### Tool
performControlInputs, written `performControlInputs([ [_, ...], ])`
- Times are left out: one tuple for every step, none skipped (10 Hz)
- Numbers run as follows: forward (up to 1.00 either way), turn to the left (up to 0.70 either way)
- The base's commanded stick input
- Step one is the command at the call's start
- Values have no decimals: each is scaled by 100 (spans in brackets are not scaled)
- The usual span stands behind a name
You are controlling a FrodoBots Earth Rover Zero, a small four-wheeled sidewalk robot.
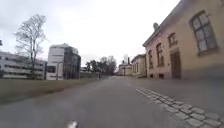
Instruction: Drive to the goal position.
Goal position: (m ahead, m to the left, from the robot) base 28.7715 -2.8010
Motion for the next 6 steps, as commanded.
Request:
performControlInputs([
  [70,0],
  [70,0],
  [70,0],
  [70,0],
  [70,0],
  [70,0],
])
